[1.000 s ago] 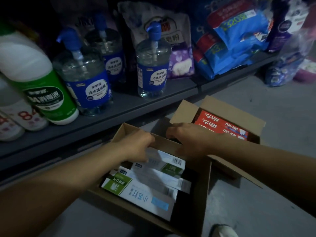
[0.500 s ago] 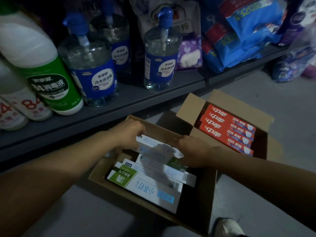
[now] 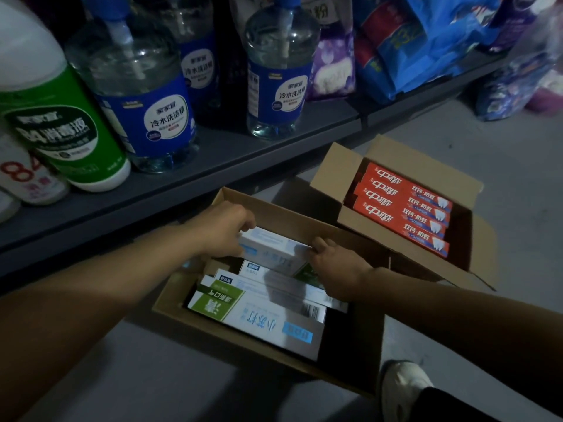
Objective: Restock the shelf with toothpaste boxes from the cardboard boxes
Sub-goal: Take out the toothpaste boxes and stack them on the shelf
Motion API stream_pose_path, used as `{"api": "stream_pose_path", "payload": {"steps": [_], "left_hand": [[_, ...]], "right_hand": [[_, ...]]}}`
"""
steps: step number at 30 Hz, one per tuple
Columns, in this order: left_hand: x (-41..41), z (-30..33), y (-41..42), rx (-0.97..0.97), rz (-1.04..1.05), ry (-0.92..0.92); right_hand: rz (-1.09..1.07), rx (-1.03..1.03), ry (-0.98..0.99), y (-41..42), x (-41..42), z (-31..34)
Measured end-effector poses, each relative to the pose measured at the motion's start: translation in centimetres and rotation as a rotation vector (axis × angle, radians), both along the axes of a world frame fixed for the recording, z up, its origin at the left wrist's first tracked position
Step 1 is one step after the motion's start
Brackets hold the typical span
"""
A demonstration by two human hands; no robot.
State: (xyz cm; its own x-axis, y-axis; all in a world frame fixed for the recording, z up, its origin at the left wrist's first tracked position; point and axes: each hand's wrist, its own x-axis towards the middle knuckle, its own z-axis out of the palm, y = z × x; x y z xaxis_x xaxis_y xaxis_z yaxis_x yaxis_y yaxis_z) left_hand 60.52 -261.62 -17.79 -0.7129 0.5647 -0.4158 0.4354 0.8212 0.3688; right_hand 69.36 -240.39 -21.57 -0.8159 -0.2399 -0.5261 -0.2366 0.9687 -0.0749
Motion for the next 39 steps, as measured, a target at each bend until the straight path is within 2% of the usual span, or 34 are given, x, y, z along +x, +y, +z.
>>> {"api": "stream_pose_path", "payload": {"steps": [9, 14, 21, 26, 29, 33, 39], "left_hand": [[-0.3, -0.4, -0.8, 0.015, 0.0, 0.003], [-0.8, 0.2, -1.6, 0.047, 0.019, 0.016], [-1.8, 4.4, -2.2, 0.049, 0.014, -0.07], [-2.9, 10.7, -2.2, 0.074, 0.021, -0.26], [-2.8, 14.5, -3.4, 0.138, 0.041, -0.302], [-1.9, 19.4, -5.7, 0.182, 0.012, -0.214], [0.0, 28.2, -9.7, 0.207, 0.149, 0.047]], "right_hand": [[-0.158, -0.19, 0.073, -0.6, 1.1, -1.1], [-0.264, -0.206, -0.04, -0.1, -0.8, 0.7], [-0.058, -0.073, -0.092, 1.4, -3.4, 10.0], [0.081, -0.076, 0.013, 1.7, -4.4, 16.8], [0.106, -0.117, 0.068, 1.6, -5.3, 21.1], [0.154, -0.218, 0.148, 0.7, -6.4, 26.7], [0.275, -0.266, 0.274, -2.2, -8.9, 35.3]]}}
